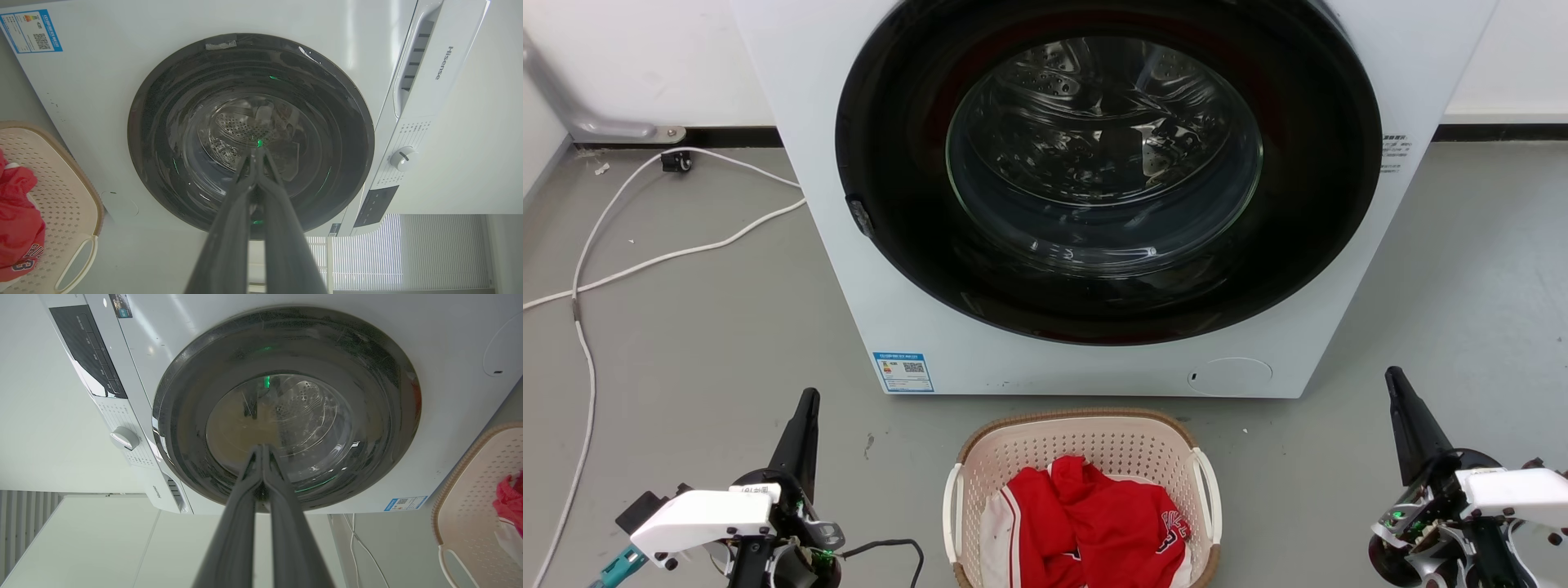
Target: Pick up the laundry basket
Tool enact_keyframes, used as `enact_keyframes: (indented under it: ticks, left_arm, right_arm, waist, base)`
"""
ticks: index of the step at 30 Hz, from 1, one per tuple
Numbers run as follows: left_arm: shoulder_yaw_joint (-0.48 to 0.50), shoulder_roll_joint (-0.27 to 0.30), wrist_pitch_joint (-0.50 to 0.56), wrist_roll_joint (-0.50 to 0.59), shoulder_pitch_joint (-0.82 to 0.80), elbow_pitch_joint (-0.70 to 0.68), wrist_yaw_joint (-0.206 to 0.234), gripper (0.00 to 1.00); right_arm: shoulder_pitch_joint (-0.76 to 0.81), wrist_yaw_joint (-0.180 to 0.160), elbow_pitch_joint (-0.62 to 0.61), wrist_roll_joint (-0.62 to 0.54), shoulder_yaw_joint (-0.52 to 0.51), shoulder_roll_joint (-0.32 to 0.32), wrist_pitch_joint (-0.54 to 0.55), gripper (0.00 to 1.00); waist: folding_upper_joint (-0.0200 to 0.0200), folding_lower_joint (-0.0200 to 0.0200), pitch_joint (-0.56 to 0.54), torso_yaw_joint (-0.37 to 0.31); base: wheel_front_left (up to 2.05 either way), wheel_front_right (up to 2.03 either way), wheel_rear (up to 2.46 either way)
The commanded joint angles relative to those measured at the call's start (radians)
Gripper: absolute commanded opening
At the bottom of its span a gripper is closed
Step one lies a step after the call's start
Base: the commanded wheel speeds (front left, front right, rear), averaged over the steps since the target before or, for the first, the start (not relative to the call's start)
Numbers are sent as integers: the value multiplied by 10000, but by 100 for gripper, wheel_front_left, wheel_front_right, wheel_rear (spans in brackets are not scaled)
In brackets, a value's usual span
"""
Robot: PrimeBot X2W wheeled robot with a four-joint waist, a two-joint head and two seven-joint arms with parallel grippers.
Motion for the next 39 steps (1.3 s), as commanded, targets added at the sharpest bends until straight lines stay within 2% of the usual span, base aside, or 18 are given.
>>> enact_keyframes:
  ticks: [1, 32, 33, 39]
  left_arm:
    - [33, -9, 59, 27, -106, 12, -21, 0]
    - [73, -41, 68, 77, -111, 13, -21, 0]
    - [34, -25, 58, 15, 14, 30, 0, 100]
    - [-35, -82, -86, 125, 304, 201, 2, 100]
  right_arm:
    - [-105, 0, 10, -36, -18, 38, 23, 0]
    - [-109, 0, 11, -63, -43, 54, 39, 0]
    - [15, 0, 28, -12, -25, 21, 22, 100]
    - [311, -2, 204, -56, 63, 58, -123, 100]
  waist:
    - [0, 0, 0, 0]
    - [0, 0, 0, 0]
    - [0, 0, 0, 0]
    - [0, 0, 3, -2]
  base:
    - [0, 0, 0]
    - [0, 0, 0]
    - [0, 0, 0]
    - [0, 0, 0]
